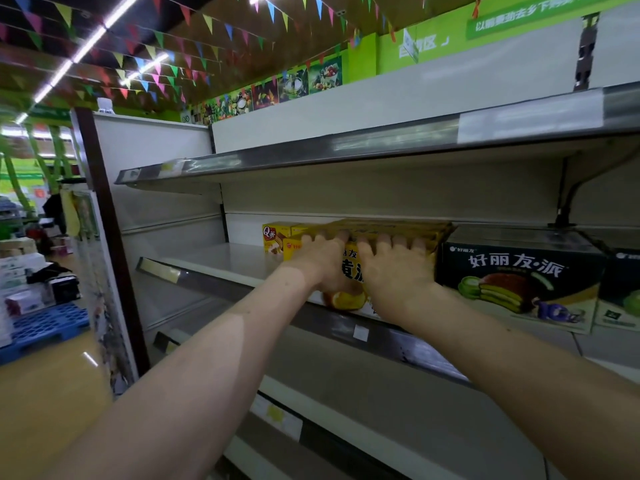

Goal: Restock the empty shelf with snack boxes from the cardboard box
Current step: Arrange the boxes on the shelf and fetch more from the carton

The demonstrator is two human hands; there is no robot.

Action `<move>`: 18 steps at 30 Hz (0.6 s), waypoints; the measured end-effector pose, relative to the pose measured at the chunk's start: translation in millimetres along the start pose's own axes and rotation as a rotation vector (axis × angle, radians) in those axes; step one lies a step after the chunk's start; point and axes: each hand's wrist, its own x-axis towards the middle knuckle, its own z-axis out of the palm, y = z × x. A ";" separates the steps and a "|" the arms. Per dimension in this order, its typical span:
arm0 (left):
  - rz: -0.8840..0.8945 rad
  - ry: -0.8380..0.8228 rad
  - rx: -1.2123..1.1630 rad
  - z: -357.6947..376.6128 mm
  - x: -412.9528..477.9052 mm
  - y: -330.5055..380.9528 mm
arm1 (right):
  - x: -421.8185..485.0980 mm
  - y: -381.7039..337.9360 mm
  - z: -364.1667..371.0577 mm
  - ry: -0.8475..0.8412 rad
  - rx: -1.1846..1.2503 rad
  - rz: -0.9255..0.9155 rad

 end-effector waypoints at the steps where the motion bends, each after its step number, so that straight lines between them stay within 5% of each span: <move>1: -0.003 0.000 -0.008 1.2 0.1 -0.4 | -0.1 0.3 1.5 0.008 0.002 -0.015; 11: -0.108 0.120 0.047 3.5 -24.6 0.6 | -2.7 6.1 -9.3 -0.055 0.059 -0.087; 18: -0.359 0.146 0.233 -1.9 -82.0 4.8 | -19.7 -6.0 -10.1 0.187 0.105 -0.404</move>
